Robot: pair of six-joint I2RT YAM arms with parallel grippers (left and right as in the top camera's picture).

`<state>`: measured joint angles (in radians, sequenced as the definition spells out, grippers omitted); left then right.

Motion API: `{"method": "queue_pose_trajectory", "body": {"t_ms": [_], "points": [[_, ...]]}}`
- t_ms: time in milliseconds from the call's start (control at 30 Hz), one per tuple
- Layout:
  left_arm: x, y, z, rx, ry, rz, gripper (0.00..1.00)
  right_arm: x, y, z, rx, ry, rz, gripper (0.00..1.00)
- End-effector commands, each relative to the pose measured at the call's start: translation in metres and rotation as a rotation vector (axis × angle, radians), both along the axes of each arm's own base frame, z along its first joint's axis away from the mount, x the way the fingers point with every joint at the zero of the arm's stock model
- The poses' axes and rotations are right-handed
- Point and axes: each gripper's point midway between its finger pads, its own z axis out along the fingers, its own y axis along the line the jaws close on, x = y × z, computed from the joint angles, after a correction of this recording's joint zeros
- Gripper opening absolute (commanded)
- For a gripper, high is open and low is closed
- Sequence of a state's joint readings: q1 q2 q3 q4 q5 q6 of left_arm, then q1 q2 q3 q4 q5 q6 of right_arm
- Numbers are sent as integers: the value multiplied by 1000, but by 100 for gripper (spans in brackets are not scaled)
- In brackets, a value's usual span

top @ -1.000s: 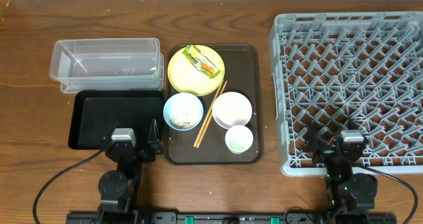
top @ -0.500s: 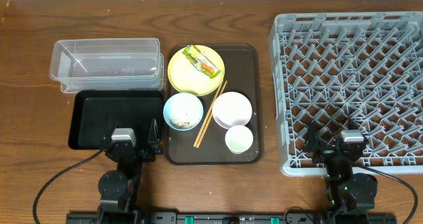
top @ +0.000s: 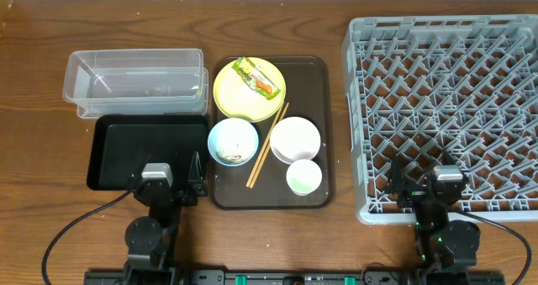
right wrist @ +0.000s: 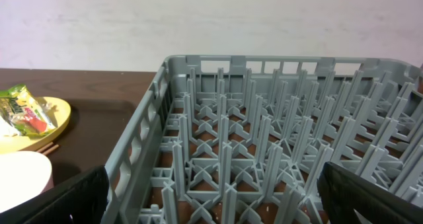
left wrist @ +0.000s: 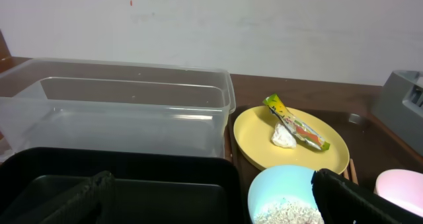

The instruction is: Sort waste into correct bins and load items into the dishwasher rack

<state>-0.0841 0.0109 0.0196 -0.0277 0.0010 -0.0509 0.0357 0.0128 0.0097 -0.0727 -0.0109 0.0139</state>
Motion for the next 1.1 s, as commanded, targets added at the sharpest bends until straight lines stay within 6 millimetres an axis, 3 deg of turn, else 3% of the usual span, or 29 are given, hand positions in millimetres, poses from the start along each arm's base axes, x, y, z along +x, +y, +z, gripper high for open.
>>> {"method": "queue_pose_trajectory", "body": {"t_ms": [0,667,867,1067], "points": [[-1,2,-18,16,59,9,96,0,0,-1,-11,-1,1,99],[-2,2,-8,-32,56,14,97,-1,7,5,67,-5,37,99],[-5,-3,-11,-26,205,-9,96,-6,6,31,105,-9,33,99],[0,-11,1,-25,382,-51,97,-6,6,32,106,135,26,99]]}}
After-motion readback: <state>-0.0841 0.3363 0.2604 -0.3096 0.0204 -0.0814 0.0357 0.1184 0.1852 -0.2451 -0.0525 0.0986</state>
